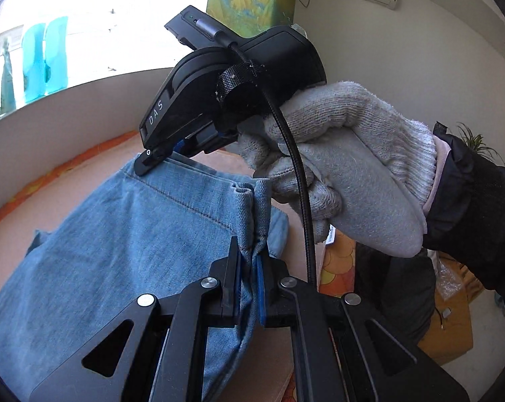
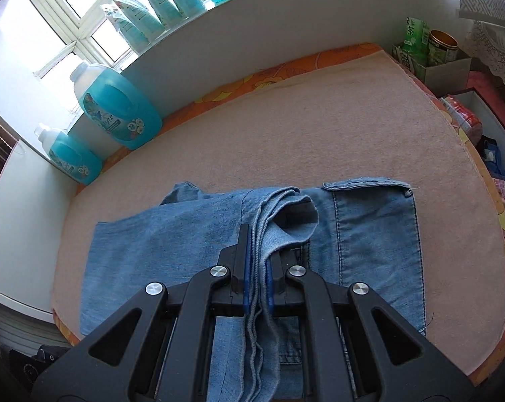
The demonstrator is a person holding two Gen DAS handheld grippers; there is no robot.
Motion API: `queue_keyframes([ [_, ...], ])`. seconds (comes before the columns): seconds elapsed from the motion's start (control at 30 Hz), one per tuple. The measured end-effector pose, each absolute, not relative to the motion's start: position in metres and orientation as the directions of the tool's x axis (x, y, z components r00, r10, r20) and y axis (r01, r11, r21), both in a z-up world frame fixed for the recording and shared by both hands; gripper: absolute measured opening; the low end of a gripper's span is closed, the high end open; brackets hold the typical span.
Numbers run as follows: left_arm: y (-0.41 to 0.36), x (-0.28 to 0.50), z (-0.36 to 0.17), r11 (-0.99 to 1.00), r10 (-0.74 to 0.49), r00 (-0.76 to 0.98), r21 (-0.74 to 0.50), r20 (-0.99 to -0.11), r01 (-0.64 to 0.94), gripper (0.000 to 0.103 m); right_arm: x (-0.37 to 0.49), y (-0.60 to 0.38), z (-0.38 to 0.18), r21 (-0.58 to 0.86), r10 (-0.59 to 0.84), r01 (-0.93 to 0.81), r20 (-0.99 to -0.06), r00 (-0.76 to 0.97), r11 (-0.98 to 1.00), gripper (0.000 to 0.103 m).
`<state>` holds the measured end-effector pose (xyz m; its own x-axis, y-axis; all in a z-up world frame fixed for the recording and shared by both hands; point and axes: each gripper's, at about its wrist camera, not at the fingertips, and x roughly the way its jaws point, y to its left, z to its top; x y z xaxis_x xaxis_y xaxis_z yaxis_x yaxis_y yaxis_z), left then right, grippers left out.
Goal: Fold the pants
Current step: 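Lower the hem onto the waistband and open both tools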
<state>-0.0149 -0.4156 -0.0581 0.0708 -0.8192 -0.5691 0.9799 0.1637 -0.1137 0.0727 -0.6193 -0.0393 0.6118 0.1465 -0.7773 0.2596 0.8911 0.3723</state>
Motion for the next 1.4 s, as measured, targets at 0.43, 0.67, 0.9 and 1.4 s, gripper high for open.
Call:
queue_keyframes([
  [0.43, -0.432, -0.006, -0.083, 0.122, -0.777, 0.011, -0.135, -0.629, 0.983, 0.006, 0.079, -0.658, -0.078, 0.576, 0.362, 0.217, -0.719, 0.593, 0.788, 0.032],
  [0.67, -0.430, -0.010, -0.084, 0.104, -0.773, -0.003, -0.131, -0.634, 0.986, 0.006, 0.092, -0.670, -0.092, 0.617, 0.397, 0.271, -0.723, 0.565, 0.738, 0.035],
  [0.9, -0.433, -0.023, -0.078, 0.077, -0.774, 0.000, -0.095, -0.633, 0.992, 0.006, 0.092, -0.650, -0.069, 0.574, 0.325, 0.221, -0.694, 0.642, 0.789, 0.010],
  [1.4, -0.460, -0.026, -0.089, 0.065, -0.746, -0.034, -0.123, -0.666, 0.990, 0.006, 0.086, -0.642, -0.069, 0.203, 0.012, 0.258, -0.806, 0.592, 0.945, 0.007],
])
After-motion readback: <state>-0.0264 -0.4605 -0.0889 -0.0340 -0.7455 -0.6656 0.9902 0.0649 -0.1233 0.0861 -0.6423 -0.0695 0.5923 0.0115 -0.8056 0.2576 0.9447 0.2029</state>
